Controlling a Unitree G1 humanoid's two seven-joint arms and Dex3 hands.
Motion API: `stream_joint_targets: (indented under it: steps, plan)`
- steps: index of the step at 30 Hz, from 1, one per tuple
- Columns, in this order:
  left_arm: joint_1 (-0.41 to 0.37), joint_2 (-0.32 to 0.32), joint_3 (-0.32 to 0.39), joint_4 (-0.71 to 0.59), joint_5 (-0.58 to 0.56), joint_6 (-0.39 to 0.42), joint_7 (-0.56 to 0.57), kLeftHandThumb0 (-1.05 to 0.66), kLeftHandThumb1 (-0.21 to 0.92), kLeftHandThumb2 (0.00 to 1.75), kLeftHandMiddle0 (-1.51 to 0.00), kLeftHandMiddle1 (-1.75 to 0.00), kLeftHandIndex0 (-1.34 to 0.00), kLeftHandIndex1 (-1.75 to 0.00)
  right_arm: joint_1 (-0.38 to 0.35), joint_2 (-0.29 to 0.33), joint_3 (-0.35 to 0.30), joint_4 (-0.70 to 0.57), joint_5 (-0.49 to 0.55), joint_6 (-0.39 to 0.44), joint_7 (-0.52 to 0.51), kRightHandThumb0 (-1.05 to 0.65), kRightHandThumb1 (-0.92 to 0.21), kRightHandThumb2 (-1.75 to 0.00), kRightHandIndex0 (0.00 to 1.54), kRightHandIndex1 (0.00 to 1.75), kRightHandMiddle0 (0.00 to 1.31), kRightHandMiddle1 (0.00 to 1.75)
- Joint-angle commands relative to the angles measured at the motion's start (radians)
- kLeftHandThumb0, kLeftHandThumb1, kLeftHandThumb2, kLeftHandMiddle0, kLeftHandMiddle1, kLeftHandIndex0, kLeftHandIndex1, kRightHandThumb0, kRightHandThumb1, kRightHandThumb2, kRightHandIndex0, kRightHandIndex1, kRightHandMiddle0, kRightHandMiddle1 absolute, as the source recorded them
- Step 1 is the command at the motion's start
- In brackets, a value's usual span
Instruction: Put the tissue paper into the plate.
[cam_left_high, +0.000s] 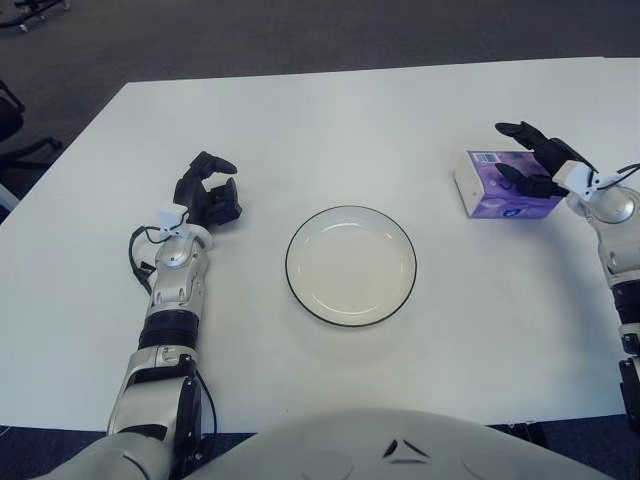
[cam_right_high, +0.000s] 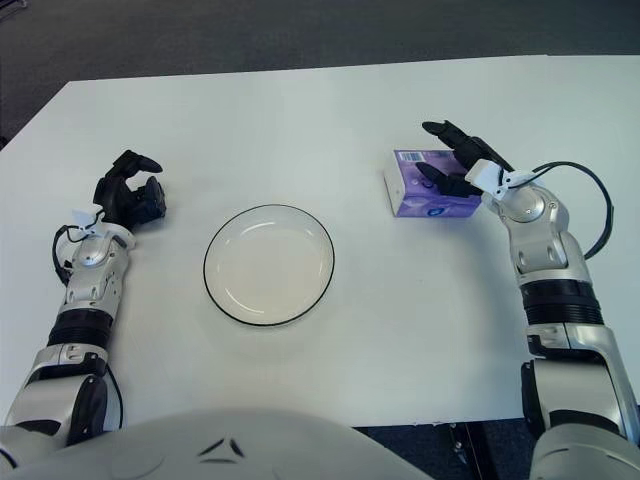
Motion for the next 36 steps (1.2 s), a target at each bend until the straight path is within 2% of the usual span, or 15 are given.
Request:
stream_joint_targets:
  steps: [1, 12, 24, 30, 36]
  plan:
    - [0.143, -0.077, -0.018, 0.084, 0.015, 0.004, 0.01, -0.45, 0.43, 1.18, -1.3, -1.75, -0.53, -1.75, 0.023, -0.024, -0.014, -0.053, -0.001, -0.018, 0.015, -0.98, -0.92, -0.71, 0.0, 0.0, 0.0, 0.25]
    - [0.139, -0.08, -0.016, 0.089, 0.016, 0.006, 0.006, -0.44, 0.43, 1.18, -1.3, -1.75, -0.53, -1.75, 0.081, -0.07, -0.05, -0.219, 0.001, 0.01, 0.069, -0.99, -0.92, -0.71, 0.0, 0.0, 0.0, 0.27]
    - [0.136, -0.079, -0.018, 0.098, 0.022, -0.004, 0.004, -0.45, 0.43, 1.18, -1.3, -1.75, -0.53, -1.75, 0.067, -0.104, -0.046, -0.251, -0.003, 0.001, 0.115, -0.98, -0.92, -0.72, 0.0, 0.0, 0.0, 0.33]
    - [0.138, -0.081, -0.019, 0.094, 0.022, -0.003, 0.0, -0.45, 0.43, 1.18, -1.3, -1.75, -0.53, -1.75, 0.062, -0.134, -0.044, -0.261, 0.004, 0.003, 0.169, -0.97, -0.92, -0.72, 0.0, 0.0, 0.0, 0.3]
    - [0.136, -0.085, -0.012, 0.098, 0.009, -0.001, -0.007, -0.45, 0.43, 1.18, -1.3, -1.75, -0.53, -1.75, 0.043, -0.166, -0.014, -0.234, -0.02, -0.017, 0.223, -0.99, -0.92, -0.72, 0.0, 0.0, 0.0, 0.24]
